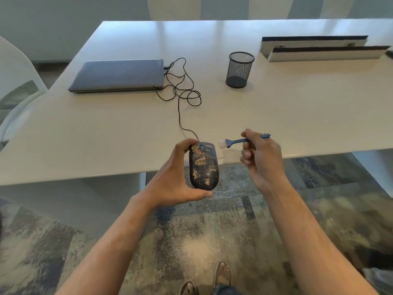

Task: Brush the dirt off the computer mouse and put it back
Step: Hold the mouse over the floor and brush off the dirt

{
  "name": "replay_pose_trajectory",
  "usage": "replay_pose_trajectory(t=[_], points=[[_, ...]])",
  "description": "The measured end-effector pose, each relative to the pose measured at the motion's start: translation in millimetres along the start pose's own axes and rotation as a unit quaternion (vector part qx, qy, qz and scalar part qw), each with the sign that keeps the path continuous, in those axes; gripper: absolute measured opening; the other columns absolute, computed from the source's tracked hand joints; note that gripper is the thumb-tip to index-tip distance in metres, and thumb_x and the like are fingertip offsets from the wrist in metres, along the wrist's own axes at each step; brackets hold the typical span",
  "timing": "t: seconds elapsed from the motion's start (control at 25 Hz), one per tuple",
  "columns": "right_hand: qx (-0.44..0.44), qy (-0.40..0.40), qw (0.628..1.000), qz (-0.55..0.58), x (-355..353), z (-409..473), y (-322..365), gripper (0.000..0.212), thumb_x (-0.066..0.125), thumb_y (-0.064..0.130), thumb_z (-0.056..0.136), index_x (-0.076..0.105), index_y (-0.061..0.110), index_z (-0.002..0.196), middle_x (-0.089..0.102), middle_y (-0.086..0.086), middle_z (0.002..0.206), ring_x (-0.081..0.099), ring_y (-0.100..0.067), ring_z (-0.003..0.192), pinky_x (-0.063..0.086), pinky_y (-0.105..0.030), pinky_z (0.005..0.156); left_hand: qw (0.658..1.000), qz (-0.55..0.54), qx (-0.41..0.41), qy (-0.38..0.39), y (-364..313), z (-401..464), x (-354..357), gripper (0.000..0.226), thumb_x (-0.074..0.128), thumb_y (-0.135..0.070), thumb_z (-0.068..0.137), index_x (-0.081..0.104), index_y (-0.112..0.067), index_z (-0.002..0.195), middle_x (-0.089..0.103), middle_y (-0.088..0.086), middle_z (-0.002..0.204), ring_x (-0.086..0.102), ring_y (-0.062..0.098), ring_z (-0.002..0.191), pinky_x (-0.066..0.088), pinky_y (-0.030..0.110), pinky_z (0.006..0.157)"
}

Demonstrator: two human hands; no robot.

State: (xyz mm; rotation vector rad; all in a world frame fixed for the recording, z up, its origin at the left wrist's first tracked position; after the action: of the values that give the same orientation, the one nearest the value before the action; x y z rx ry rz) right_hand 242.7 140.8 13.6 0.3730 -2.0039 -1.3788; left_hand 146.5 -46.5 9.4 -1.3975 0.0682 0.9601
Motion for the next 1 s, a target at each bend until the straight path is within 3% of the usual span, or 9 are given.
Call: replay_pose_trajectory(t=[0.4, 0.68, 0.88, 1.0], points=[[-0.081, 0.079, 0.982, -0.15, 21, -26, -12, 0.029, 0.056, 0.022, 0.105, 0.066, 0.003, 0.087, 0.068, -0.003, 0.061, 0.058, -0.013, 0.045, 0.045, -0.023, 0.04, 0.999, 0.007, -0.004, -0.04, -13, -40, 21, 0.108, 0.093, -0.04, 0.059, 0.026, -0.023, 0.142, 0.044, -0.003, 0.137, 0.048, 0.014, 0.13, 0.038, 0.029, 0.112], [-0.064, 0.049, 0.98, -0.181, -19, -25, -17, 0.028, 0.058, 0.024, 0.105, 0.067, 0.004, 0.087, 0.068, -0.002, 0.061, 0.059, -0.015, 0.046, 0.045, -0.024, 0.041, 0.999, -0.001, -0.035, -0.038, -2, -54, 38, 0.108, 0.094, -0.04, 0.059, 0.025, -0.029, 0.142, 0.041, -0.005, 0.143, 0.043, 0.01, 0.135, 0.033, 0.027, 0.115], [-0.04, 0.078, 0.982, -0.168, -9, -26, -30, 0.028, 0.056, 0.023, 0.105, 0.067, 0.003, 0.089, 0.069, -0.003, 0.063, 0.06, -0.014, 0.047, 0.046, -0.023, 0.041, 0.998, -0.01, -0.039, -0.037, 0, -58, 46, 0.107, 0.094, -0.039, 0.059, 0.027, -0.025, 0.142, 0.039, -0.005, 0.145, 0.041, 0.009, 0.137, 0.03, 0.022, 0.115], [-0.04, 0.046, 0.978, -0.2, -26, -27, -29, 0.028, 0.058, 0.024, 0.104, 0.067, 0.004, 0.088, 0.069, -0.002, 0.063, 0.061, -0.014, 0.048, 0.047, -0.024, 0.043, 0.998, -0.013, -0.046, -0.027, 1, -61, 49, 0.107, 0.093, -0.041, 0.059, 0.027, -0.027, 0.142, 0.038, -0.005, 0.145, 0.041, 0.007, 0.136, 0.03, 0.021, 0.114]])
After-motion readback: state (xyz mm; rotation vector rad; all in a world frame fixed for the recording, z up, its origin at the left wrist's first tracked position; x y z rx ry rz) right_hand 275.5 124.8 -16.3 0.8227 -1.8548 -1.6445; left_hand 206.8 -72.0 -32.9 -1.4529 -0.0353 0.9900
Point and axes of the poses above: each hand's wrist, its own z-axis towards the middle knuckle, its own x-axis out of the palm, y = z × x, the point moved 7 cm from there along z, towards the middle knuckle
